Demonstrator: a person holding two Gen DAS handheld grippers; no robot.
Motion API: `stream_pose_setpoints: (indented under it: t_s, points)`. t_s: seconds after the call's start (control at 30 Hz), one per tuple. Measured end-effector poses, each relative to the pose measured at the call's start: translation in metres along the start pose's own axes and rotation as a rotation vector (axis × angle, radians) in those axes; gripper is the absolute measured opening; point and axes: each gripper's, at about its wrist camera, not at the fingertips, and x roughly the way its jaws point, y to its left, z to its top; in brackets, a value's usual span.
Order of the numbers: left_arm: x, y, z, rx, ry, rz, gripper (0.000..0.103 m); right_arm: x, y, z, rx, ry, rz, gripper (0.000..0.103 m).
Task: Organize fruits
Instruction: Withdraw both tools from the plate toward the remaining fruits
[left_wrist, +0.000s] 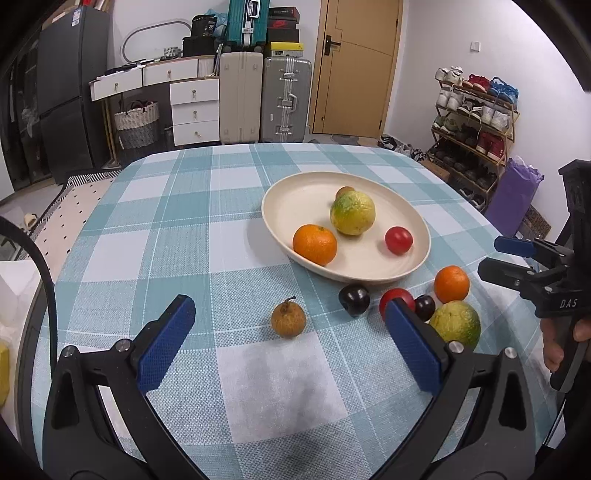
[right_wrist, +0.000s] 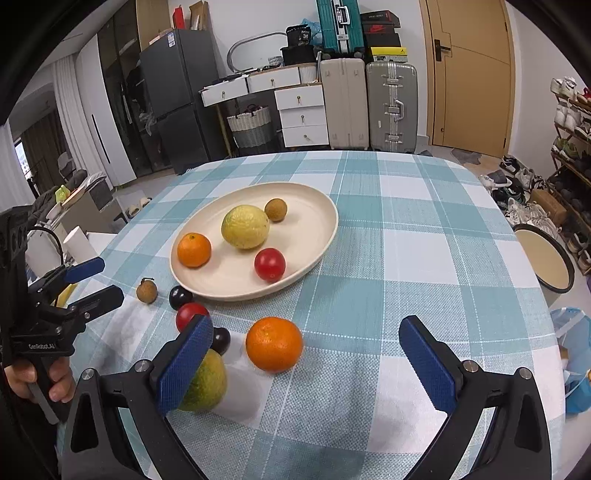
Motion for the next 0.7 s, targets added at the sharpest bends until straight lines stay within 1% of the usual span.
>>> stream_pose_setpoints:
  t_s: [0.17,0.27,0.37,0.7]
  points:
    - [0.008,0.001,-0.002,-0.002,0.022,0.003,0.102,0.005,0.0,-0.004,-0.008,0.024,0.003,0.103]
    - [0.011,0.002,-0.003,-0.004,0.031,0.008,0.102,0.009,-0.001,-0.006,-0.02,0.039,-0.009,0.103]
    - [0.014,0.004,-0.004,-0.008,0.041,0.011,0.102,0.017,-0.003,-0.009,-0.017,0.071,-0.016,0.103]
    - [0.024,0.003,-0.006,-0.002,0.072,0.02,0.102,0.026,-0.007,-0.016,-0.044,0.116,0.0,0.103]
